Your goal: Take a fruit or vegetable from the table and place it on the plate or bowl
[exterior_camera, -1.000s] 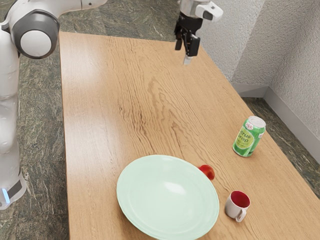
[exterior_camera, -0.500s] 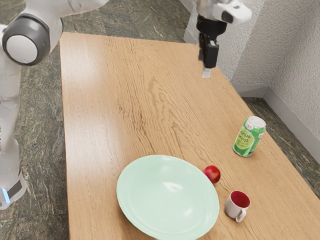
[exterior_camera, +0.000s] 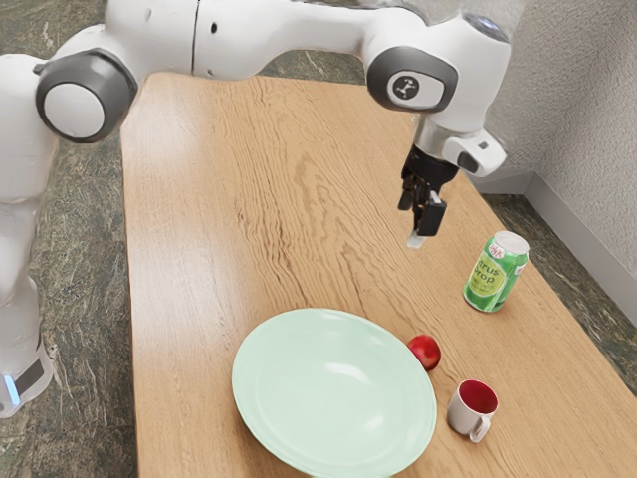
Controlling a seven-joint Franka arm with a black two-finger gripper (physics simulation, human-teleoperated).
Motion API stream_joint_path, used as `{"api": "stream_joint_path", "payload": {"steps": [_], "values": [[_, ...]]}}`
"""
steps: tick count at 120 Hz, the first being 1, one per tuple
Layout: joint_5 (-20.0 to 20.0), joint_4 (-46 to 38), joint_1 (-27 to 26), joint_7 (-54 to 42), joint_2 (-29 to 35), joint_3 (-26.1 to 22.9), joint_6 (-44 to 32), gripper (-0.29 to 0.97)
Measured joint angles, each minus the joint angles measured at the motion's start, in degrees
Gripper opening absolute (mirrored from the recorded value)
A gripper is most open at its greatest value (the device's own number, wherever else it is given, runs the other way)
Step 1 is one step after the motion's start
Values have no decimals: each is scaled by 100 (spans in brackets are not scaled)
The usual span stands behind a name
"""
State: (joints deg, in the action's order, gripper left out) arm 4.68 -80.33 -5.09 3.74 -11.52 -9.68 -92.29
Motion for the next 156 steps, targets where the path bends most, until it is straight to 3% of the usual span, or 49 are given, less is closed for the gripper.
{"api": "stream_joint_path", "payload": {"steps": [18,45,62,156], "values": [[-125,-1244,-1,58,214,17,-1013,68],[-155,-1362,-38,-4,294,-174,-1659,68],[-165,-1357,-134,-33,276,-369,-1816,68],[-281,-1496,-122,1248,84,-348,-1992,68]]}}
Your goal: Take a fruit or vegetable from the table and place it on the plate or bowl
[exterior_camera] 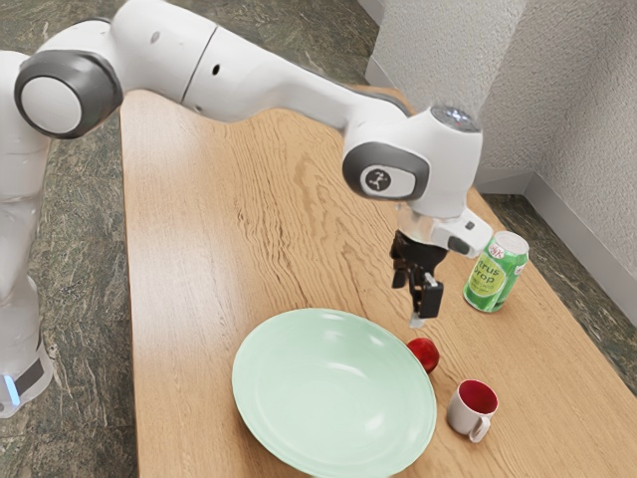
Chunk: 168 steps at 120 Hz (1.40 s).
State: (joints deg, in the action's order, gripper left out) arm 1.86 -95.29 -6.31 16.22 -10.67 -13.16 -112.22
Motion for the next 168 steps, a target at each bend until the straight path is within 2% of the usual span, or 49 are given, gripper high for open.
{"api": "stream_joint_path", "payload": {"steps": [60,116,168], "values": [[-149,-343,78,507,-19,50,-248,68],[-131,221,-56,716,-559,-6,-272,68],[-138,365,-95,784,-906,16,-249,68]]}}
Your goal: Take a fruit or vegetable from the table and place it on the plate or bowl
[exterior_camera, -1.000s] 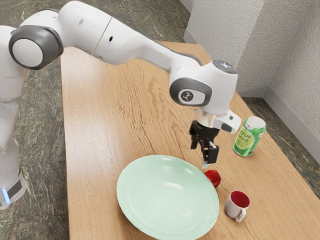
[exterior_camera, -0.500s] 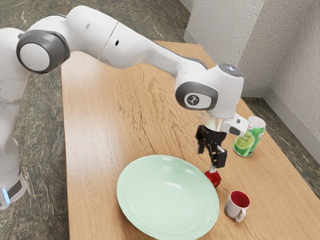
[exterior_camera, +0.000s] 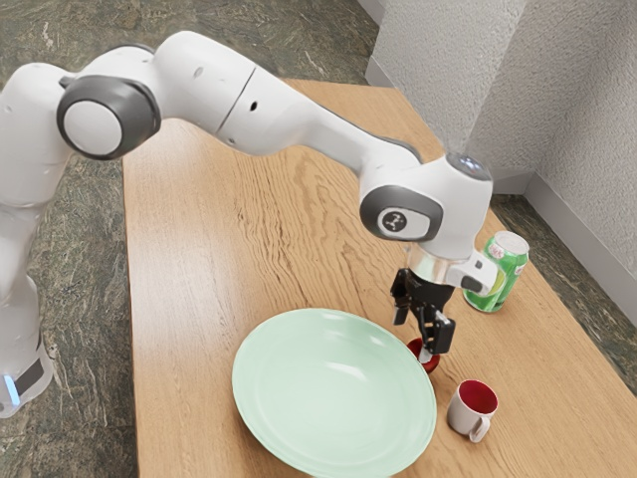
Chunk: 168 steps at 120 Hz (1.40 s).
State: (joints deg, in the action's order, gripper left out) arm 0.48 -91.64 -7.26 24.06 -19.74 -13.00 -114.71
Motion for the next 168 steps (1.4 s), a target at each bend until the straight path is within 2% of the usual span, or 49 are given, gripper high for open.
{"api": "stream_joint_path", "payload": {"steps": [52,168], "values": [[35,385,-127,34,-60,5,-62,68],[40,390,-105,51,-449,26,-208,68]]}}
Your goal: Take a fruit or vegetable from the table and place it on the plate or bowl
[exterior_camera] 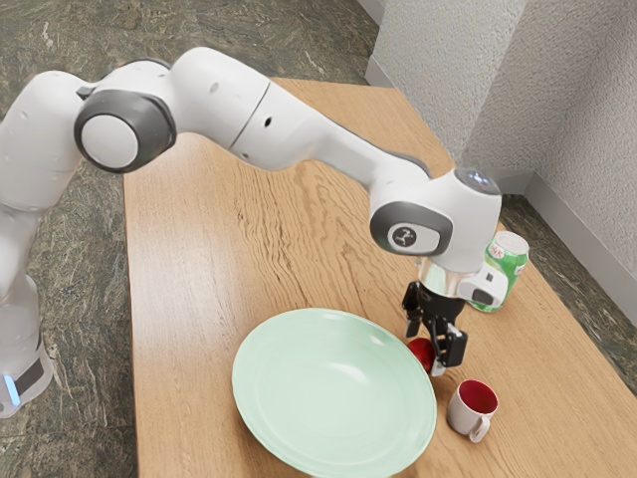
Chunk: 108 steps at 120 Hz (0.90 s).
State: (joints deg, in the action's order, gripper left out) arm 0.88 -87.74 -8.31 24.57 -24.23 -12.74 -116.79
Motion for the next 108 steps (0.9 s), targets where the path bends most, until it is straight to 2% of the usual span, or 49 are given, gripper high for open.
{"api": "stream_joint_path", "payload": {"steps": [66,72,94,108], "values": [[-7,0,-12,2,-112,0,-5,68],[-17,0,-12,3,-116,0,-6,62],[7,1,-27,15,-106,-1,9,30],[102,1,-21,38,-82,-1,36,29]]}}
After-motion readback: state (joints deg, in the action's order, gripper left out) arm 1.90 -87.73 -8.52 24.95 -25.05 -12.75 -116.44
